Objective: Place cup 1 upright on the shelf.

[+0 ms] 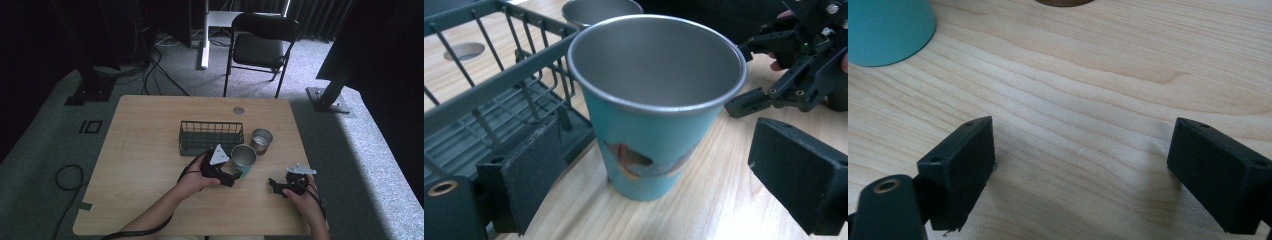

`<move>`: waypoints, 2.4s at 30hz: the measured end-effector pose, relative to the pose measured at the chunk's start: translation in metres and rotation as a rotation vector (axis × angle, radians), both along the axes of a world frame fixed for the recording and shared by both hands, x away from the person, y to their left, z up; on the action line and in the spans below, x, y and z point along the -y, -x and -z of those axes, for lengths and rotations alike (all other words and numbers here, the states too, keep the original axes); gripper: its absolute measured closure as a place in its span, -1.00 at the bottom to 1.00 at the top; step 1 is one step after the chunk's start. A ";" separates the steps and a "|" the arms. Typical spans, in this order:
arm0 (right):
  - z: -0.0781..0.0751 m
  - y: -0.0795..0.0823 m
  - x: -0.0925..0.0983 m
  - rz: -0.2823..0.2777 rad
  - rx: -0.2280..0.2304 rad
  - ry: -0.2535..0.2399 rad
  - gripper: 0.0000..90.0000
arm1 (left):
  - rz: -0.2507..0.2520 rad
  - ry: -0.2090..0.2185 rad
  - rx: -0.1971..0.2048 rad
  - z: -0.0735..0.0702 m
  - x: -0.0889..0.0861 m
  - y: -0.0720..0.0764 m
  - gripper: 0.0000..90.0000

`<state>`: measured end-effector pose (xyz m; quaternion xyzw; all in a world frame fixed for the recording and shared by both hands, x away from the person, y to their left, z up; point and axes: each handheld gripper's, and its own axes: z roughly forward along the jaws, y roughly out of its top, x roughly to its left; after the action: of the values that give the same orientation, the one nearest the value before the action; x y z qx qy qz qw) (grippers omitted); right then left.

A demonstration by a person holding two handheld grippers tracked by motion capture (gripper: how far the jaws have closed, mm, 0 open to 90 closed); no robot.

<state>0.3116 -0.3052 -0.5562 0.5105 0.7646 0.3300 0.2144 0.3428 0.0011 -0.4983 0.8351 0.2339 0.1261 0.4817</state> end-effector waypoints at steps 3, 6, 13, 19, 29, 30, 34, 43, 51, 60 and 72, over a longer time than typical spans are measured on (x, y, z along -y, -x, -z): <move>0.000 0.000 0.000 0.000 0.000 -0.001 -0.75 | -0.002 -0.001 0.004 0.001 0.006 -0.002 -0.81; 0.000 0.000 0.000 0.000 0.000 -0.001 -0.75 | -0.005 -0.006 -0.001 0.004 0.012 -0.005 -0.81; 0.000 0.000 0.000 0.000 0.000 0.000 -0.75 | -0.017 0.007 -0.003 0.008 0.022 -0.012 -0.81; 0.000 0.000 0.000 0.000 0.000 0.000 -0.75 | -0.013 0.006 0.010 0.010 0.029 -0.015 -0.81; 0.000 0.000 0.000 0.000 0.000 0.000 -0.75 | -0.027 0.011 0.025 0.016 0.039 -0.020 -0.81; 0.000 0.000 0.000 0.000 0.000 0.000 -0.75 | -0.032 0.022 0.020 0.016 0.039 -0.021 -0.81; 0.000 0.000 0.000 0.000 0.000 0.000 -0.75 | -0.045 0.040 0.029 0.015 0.040 -0.023 -0.79; 0.000 0.000 0.000 -0.001 0.001 0.001 -0.75 | -0.030 0.046 0.046 0.015 0.046 -0.023 -0.71; 0.000 0.000 0.000 -0.001 0.001 0.001 -0.75 | -0.020 0.050 0.045 0.013 0.044 -0.023 -0.70; 0.000 0.000 0.000 0.000 0.001 0.000 -0.74 | 0.001 0.091 0.033 -0.001 0.038 -0.017 -0.70; 0.000 0.000 0.000 -0.001 0.002 0.001 -0.74 | 0.011 0.128 0.060 -0.029 0.028 -0.013 -0.70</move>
<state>0.3117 -0.3052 -0.5563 0.5099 0.7646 0.3303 0.2152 0.3558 -0.0269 -0.4697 0.7997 0.2223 0.1333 0.5416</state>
